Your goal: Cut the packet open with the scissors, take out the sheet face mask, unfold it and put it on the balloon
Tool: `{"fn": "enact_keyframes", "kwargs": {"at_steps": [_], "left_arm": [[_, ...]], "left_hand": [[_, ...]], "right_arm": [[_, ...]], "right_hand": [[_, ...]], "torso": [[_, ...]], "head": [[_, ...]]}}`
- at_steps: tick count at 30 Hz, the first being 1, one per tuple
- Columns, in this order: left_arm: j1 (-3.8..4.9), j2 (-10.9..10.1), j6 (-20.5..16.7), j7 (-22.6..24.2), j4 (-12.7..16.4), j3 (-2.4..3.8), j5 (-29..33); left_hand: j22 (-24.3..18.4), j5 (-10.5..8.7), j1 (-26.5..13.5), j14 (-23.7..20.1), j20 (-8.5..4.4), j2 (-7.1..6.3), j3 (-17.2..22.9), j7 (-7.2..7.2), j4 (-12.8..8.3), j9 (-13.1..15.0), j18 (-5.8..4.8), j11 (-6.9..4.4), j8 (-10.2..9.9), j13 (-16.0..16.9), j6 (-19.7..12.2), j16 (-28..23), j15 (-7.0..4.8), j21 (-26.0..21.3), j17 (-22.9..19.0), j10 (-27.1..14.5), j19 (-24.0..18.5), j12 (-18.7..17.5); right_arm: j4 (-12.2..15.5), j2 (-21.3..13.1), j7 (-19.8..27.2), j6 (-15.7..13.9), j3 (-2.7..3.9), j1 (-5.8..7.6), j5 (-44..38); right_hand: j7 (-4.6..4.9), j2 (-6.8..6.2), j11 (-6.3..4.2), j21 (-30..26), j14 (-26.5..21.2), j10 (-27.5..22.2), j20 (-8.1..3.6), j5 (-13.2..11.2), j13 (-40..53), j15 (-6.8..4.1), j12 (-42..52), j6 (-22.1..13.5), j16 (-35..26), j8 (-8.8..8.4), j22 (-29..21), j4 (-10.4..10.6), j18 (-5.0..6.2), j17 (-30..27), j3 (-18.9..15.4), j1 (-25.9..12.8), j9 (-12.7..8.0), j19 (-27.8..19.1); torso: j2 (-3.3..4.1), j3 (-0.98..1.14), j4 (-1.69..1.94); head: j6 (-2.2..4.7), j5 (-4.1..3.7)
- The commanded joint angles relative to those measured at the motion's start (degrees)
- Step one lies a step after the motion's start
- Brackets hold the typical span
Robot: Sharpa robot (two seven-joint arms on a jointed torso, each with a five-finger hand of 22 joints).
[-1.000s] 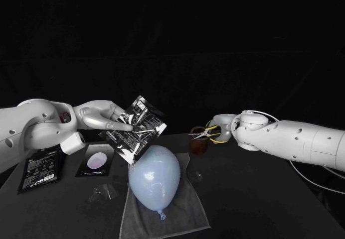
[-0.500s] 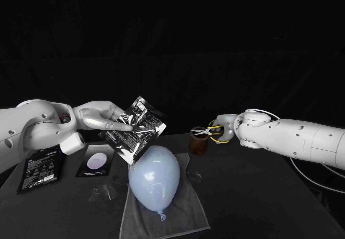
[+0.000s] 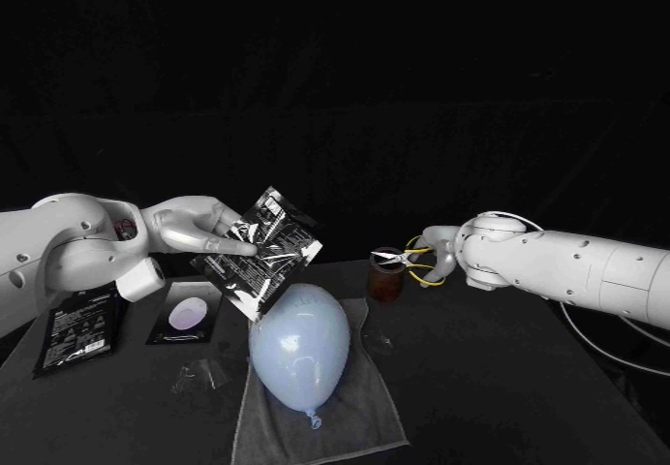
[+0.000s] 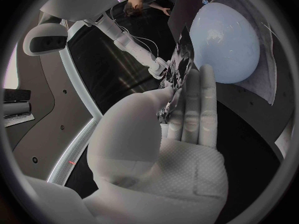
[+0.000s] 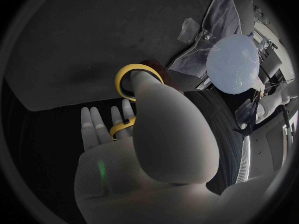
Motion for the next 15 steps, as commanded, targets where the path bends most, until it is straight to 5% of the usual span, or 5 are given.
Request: {"fn": "enact_keyframes", "kwargs": {"at_steps": [1, 4, 9, 13, 15], "left_arm": [[0.04, 0.08, 0.55, 0.37, 0.02, 0.05, 0.40], [0.04, 0.05, 0.54, 0.35, 0.00, 0.05, 0.40], [0.04, 0.01, 0.51, 0.33, -0.01, 0.05, 0.40], [0.04, 0.02, 0.51, 0.33, -0.02, 0.05, 0.40], [0.04, 0.03, 0.52, 0.33, -0.04, 0.05, 0.40]], "left_hand": [[0.06, 0.40, 0.18, -0.07, 0.01, 0.39, 0.49, -0.03, 0.01, 10.96, 0.71, -0.10, 0.20, 0.07, 0.46, 0.09, -0.30, 0.14, 0.06, 0.38, -0.25, -0.17], [0.06, 0.40, 0.18, -0.07, 0.01, 0.39, 0.49, -0.03, 0.01, 10.96, 0.71, -0.10, 0.20, 0.07, 0.46, 0.09, -0.30, 0.14, 0.06, 0.38, -0.25, -0.17], [0.06, 0.40, 0.18, -0.07, 0.01, 0.39, 0.49, -0.03, 0.01, 10.96, 0.71, -0.10, 0.20, 0.07, 0.46, 0.09, -0.30, 0.14, 0.06, 0.38, -0.25, -0.17], [0.06, 0.40, 0.18, -0.07, 0.01, 0.39, 0.49, -0.03, 0.01, 10.96, 0.71, -0.10, 0.20, 0.07, 0.46, 0.09, -0.30, 0.14, 0.06, 0.38, -0.25, -0.17], [0.06, 0.40, 0.18, -0.07, 0.01, 0.39, 0.49, -0.03, 0.01, 10.96, 0.71, -0.10, 0.20, 0.07, 0.46, 0.09, -0.30, 0.14, 0.06, 0.38, -0.25, -0.17]], "right_arm": [[-0.24, 0.12, 0.77, 0.69, 0.04, 0.08, 2.51], [-0.21, 0.04, 1.38, -0.14, 0.04, 0.09, 2.53], [0.43, -0.19, 1.70, 0.14, 0.05, 0.11, -0.59], [0.78, -0.23, 1.88, -0.19, 0.06, 0.13, -1.24], [0.87, -0.27, 2.27, -1.29, 0.07, 0.13, -1.43]], "right_hand": [[-0.43, 0.43, 2.50, 0.31, 1.44, 1.67, -0.01, 0.36, 0.26, -0.25, 0.30, 0.35, 0.72, 0.76, 0.14, -0.03, 0.15, 0.28, 0.48, 0.27, -0.05, 0.92], [0.00, 2.06, 2.11, 0.48, 2.56, 5.18, -0.01, 0.35, 0.56, -0.46, 0.82, 2.42, 1.19, 1.69, 0.17, -0.27, 0.34, 0.38, 2.12, 0.54, 0.41, 1.55], [-3.37, 0.75, -3.61, -0.21, -4.11, -4.98, 0.05, 0.41, -0.34, 0.21, -0.46, -5.86, -3.13, -0.93, -0.28, 0.00, -0.21, -1.51, -0.51, -0.19, -2.90, -0.72], [-4.97, 0.22, -4.37, -0.80, -6.80, -9.17, 0.09, 0.41, -0.59, 0.40, -0.71, -9.22, -4.93, -1.89, -0.65, 0.12, -0.42, -2.25, -2.58, -0.34, -4.17, -3.23], [-3.41, 3.73, -1.90, -1.02, -5.36, -0.34, 0.08, 0.31, 0.60, 0.32, 1.43, -4.65, -4.31, -0.55, -0.76, -0.44, -0.36, -1.98, -0.23, 0.19, -2.55, -4.22]], "torso": [[0.00, 0.00, 0.03], [0.01, 0.00, 0.02], [0.03, 0.02, -0.01], [0.02, 0.03, -0.01], [0.00, 0.03, -0.02]], "head": [[0.07, 0.00], [0.08, 0.09], [0.07, 0.14], [0.08, 0.12], [0.10, 0.09]]}}
